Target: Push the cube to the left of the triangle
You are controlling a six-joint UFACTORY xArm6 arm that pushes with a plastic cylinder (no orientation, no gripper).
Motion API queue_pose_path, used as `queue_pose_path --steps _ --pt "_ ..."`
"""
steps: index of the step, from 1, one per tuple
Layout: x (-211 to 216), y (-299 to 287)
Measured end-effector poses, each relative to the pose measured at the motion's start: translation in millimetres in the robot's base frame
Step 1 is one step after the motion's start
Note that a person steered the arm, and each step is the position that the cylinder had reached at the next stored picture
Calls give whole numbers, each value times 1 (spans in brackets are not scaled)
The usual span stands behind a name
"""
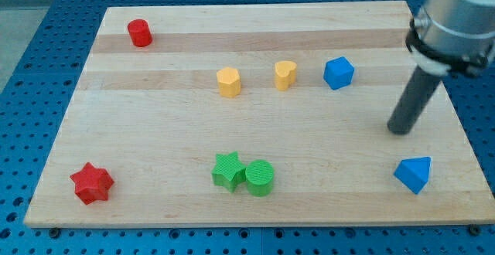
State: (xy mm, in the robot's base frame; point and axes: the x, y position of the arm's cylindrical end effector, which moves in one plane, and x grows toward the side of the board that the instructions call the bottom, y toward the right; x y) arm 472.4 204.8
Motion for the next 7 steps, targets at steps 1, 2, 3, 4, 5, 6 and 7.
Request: queue_pose_path --steps 1,2,3,4,5,6,7 --pt "-63 8" --pt "-131 -9" --pt "-166 -64" --pt "-169 -65" --pt "-144 -98" --pt "-137 -99" --pt "-128 -98"
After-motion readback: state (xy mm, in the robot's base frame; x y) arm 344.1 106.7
